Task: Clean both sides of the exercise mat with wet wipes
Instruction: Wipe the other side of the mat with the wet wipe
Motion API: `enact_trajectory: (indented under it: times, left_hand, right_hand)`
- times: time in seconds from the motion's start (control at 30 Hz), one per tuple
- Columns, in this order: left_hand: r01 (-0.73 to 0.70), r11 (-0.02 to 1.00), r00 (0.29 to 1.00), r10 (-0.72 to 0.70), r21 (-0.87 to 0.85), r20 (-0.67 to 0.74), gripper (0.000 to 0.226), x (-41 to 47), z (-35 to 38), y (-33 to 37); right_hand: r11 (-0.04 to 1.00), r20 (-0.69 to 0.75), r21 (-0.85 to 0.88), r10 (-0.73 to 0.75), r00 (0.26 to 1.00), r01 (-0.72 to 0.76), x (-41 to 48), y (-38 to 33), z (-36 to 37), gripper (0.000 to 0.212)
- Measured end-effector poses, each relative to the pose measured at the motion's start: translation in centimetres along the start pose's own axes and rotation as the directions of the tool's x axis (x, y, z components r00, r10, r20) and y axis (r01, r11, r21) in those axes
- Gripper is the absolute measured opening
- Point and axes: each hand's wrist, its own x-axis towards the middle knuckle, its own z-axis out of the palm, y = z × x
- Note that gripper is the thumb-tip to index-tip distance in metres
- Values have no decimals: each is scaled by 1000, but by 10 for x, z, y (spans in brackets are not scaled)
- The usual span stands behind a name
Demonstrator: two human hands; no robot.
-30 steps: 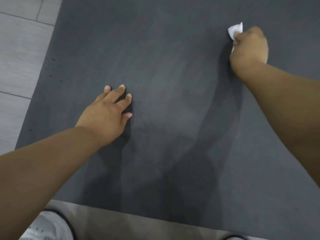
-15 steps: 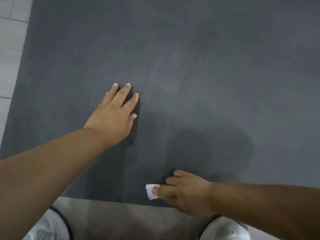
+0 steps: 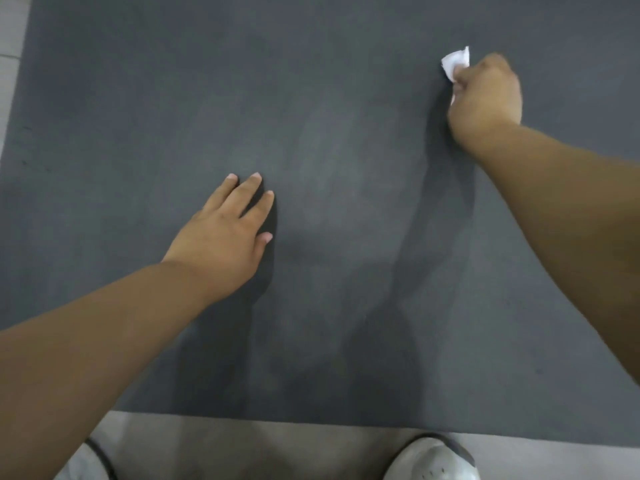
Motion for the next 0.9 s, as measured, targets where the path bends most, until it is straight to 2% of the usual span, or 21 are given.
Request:
enact_trajectory:
  times: [0.07, 0.1, 0.13, 0.17, 0.2, 0.27, 0.33, 0.4, 0.5, 0.57, 0.6, 0.63, 0.67, 0.73, 0.8, 0.87, 0.9]
  left_hand:
    - [6, 1000, 1000, -6, 29, 8, 57, 1, 1, 2]
    - [13, 999, 1000, -14, 32, 11, 57, 1, 0, 3]
    - [23, 999, 999, -24, 35, 21, 58, 1, -1, 4]
    - [30, 999, 999, -32, 42, 34, 58, 1, -2, 4]
    - [34, 998, 998, -36, 55, 46, 59, 2, -2, 4]
    - [32, 997, 998, -35, 65, 52, 58, 1, -2, 6]
    - [38, 997, 998, -41, 60, 46, 57, 2, -2, 8]
    - [55, 996, 997, -57, 64, 46, 57, 2, 0, 11]
    - [32, 995, 999, -34, 92, 19, 56, 3, 2, 15]
    - [-46, 995, 999, 46, 90, -1, 53, 3, 4, 21]
    - [-87, 992, 996, 88, 89, -11, 51, 3, 5, 25]
    - [-121, 988, 992, 123, 97, -11, 51, 4, 6, 30]
    - [-138, 985, 990, 139, 100, 2, 52, 7, 6, 36]
    - [-114, 991, 993, 113, 68, 22, 55, 13, 5, 47]
    - [-69, 997, 997, 67, 46, 36, 56, 19, 3, 50]
    - [-61, 997, 997, 59, 54, 48, 55, 22, 1, 50]
    - [-63, 996, 997, 60, 66, 58, 54, 22, -1, 50]
  right_hand:
    - [999, -7, 43, 4, 1000, -4, -11, -7, 7, 30]
    - [996, -21, 52, -71, 997, 72, -25, -12, 14, 32]
    - [976, -59, 72, -204, 977, 208, -43, -17, 22, 33]
    - [927, -81, 89, -357, 930, 364, -65, -23, 27, 35]
    - [858, -100, 106, -493, 864, 502, -90, -27, 28, 38]
    - [710, -94, 180, -677, 730, 681, -143, -30, 31, 41]
    - [571, -30, 285, -797, 603, 770, -198, -31, 30, 41]
    - [428, 54, 340, -898, 437, 837, -248, -23, 30, 42]
    - [213, 192, 323, -969, 156, 922, -291, -6, 29, 37]
    - [58, 193, 341, -981, -10, 938, -289, 1, 29, 29]
    - [-9, 168, 366, -983, -76, 930, -280, 2, 29, 23]
    - [-38, 130, 379, -987, -94, 924, -266, 2, 30, 20]
    - [-14, 88, 374, -995, -50, 927, -247, 2, 32, 22]
    - [141, 28, 336, -990, 140, 931, -199, 4, 29, 36]
    - [314, -7, 275, -945, 328, 909, -150, 12, 23, 37]
    - [571, -75, 158, -807, 586, 806, -100, 28, 18, 31]
    - [724, -131, 130, -664, 736, 677, -76, 37, 13, 29]
